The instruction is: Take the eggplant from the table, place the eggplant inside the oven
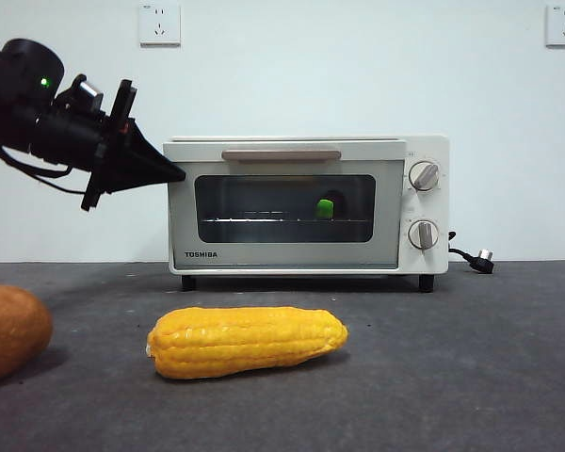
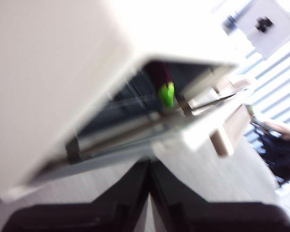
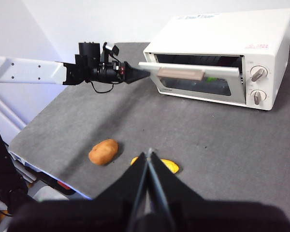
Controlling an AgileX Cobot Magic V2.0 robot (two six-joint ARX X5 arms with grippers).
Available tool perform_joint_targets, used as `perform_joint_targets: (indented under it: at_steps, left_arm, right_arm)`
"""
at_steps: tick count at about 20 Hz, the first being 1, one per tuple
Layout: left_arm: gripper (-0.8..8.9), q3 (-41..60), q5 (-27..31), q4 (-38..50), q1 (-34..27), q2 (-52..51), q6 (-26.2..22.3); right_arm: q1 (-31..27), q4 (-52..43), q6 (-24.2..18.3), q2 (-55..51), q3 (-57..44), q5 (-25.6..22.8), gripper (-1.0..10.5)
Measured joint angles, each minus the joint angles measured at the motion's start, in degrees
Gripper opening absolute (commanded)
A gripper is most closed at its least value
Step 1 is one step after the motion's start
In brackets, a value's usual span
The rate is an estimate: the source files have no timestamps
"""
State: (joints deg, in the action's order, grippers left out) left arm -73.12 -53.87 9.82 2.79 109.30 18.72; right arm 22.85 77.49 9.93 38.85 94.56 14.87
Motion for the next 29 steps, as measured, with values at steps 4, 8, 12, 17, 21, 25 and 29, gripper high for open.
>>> perform_joint_targets:
  at_steps: [4, 8, 12, 17, 21, 25, 29]
  left_arm:
    - [-0.06, -1.53, 2.62, 0.13, 0.00, -0.02, 0.00]
    - [-0.06, -2.10, 2.67, -0.11, 0.00, -0.02, 0.00]
    - [-0.06, -2.47, 2.69, -2.34, 0.02, -0.59, 0.00]
    - [-0.06, -2.49, 2.93, -4.02, 0.02, -5.05, -0.07]
    - [-0.06, -2.56, 5.64, -7.85, 0.35, -11.50, -1.05]
    - [-0.06, -2.56, 11.23, -16.09, 1.05, -17.64, -4.87]
    - [-0.06, -2.56, 18.47, -26.25, 2.34, -24.61, -10.25]
  right_arm:
    - [0.00, 0.00, 0.00, 0.00, -0.52, 0.00, -0.1]
    - [0.00, 0.00, 0.00, 0.00, -0.98, 0.00, -0.1]
    - [0.00, 0.00, -0.02, 0.00, -1.70, -0.02, -0.1]
    - [0.00, 0.00, -0.04, 0.00, -1.95, -0.04, -0.1]
    - [0.00, 0.00, -0.11, 0.00, -1.95, -0.50, -0.1]
    - [0.00, 0.00, -0.52, 0.00, -1.97, -1.01, -0.1]
    - [0.00, 0.00, -1.03, 0.02, -1.97, -2.36, -0.1]
